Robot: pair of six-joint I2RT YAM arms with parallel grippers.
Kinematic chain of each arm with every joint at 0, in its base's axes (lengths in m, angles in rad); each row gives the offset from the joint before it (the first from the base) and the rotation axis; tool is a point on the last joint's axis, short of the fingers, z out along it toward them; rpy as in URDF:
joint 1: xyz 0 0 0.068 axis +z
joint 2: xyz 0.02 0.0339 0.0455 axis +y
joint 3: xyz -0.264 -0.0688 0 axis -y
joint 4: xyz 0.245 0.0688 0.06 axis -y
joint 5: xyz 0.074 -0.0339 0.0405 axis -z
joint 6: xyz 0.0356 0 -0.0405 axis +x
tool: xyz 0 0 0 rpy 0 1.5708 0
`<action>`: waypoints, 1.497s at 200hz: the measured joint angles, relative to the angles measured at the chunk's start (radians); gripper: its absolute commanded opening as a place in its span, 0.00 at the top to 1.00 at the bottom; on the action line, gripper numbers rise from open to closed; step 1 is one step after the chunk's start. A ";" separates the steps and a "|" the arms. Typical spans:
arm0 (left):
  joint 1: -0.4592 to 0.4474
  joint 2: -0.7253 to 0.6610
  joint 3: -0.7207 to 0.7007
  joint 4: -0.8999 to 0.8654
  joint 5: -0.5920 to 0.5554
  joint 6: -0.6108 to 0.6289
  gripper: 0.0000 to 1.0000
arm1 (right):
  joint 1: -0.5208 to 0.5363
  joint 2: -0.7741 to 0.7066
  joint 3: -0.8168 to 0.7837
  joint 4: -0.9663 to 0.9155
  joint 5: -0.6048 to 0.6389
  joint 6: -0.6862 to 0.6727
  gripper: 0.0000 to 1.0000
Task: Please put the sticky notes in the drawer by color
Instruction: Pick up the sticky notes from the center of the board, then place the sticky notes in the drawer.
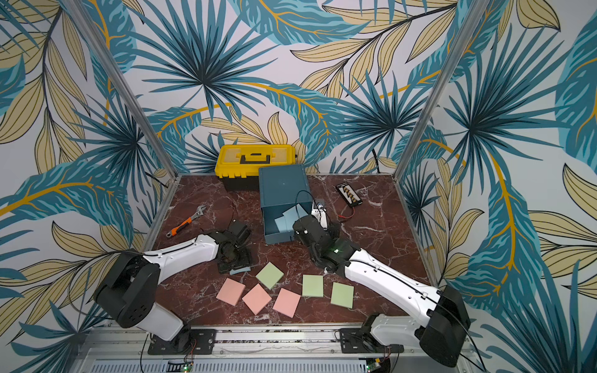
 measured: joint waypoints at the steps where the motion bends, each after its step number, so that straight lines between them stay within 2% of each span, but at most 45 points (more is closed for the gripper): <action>1: 0.000 -0.002 0.000 -0.002 0.000 0.000 0.20 | 0.000 0.000 0.000 0.000 0.000 0.000 0.01; 106: 0.014 -0.168 0.209 -0.192 -0.016 0.079 0.19 | 0.000 -0.006 0.051 -0.002 0.010 -0.053 0.01; 131: 0.015 -0.187 0.319 -0.248 -0.023 0.103 0.19 | -0.011 -0.043 0.051 -0.002 0.034 -0.076 0.01; 168: 0.010 -0.182 0.506 -0.277 0.009 0.142 0.19 | -0.057 -0.080 0.081 -0.017 0.129 -0.090 0.01; 192: -0.008 -0.165 0.587 -0.275 0.040 0.166 0.19 | -0.113 -0.080 0.079 -0.031 0.143 -0.081 0.01; 234: -0.069 -0.096 0.672 -0.231 0.096 0.217 0.18 | -0.250 -0.085 -0.002 -0.042 0.104 -0.029 0.01; 299: -0.095 -0.010 0.697 -0.119 0.158 0.254 0.17 | -0.282 -0.078 -0.079 -0.003 0.003 0.010 0.01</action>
